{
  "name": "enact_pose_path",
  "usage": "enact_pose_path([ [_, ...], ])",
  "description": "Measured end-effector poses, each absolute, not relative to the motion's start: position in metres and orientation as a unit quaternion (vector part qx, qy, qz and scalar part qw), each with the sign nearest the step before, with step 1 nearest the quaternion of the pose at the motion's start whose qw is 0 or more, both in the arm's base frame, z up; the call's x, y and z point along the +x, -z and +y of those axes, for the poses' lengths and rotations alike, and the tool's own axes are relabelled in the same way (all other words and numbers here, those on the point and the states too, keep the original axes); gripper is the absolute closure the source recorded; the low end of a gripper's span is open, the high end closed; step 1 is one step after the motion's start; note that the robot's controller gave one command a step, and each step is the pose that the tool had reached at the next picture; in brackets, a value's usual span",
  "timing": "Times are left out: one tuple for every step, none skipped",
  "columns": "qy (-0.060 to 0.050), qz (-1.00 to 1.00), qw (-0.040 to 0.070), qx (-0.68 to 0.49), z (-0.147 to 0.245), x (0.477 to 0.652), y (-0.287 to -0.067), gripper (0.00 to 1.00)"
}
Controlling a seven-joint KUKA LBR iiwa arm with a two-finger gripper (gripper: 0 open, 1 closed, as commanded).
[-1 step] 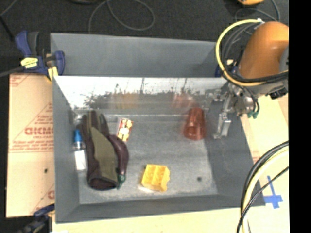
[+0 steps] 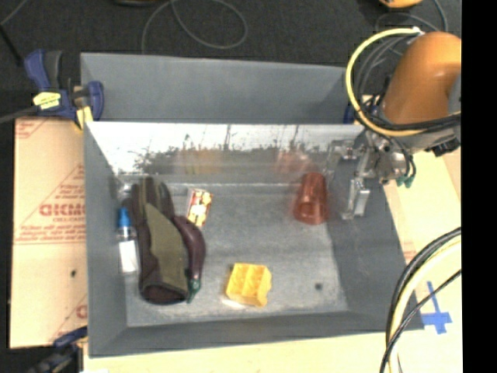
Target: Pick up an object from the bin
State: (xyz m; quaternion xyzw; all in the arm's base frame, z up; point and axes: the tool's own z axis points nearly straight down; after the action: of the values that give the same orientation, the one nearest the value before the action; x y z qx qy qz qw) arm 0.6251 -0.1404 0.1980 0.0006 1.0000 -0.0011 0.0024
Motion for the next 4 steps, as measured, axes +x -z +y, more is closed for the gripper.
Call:
enact_pose_path([
  [0.002,0.998,0.003,-0.058,-0.144,0.636,-0.154,0.00],
  [0.002,0.982,0.003,-0.189,-0.143,0.645,-0.137,0.00],
  [0.003,0.973,0.004,-0.232,-0.138,0.648,-0.132,0.00],
  [0.005,0.921,0.006,-0.390,-0.129,0.655,-0.086,0.00],
])
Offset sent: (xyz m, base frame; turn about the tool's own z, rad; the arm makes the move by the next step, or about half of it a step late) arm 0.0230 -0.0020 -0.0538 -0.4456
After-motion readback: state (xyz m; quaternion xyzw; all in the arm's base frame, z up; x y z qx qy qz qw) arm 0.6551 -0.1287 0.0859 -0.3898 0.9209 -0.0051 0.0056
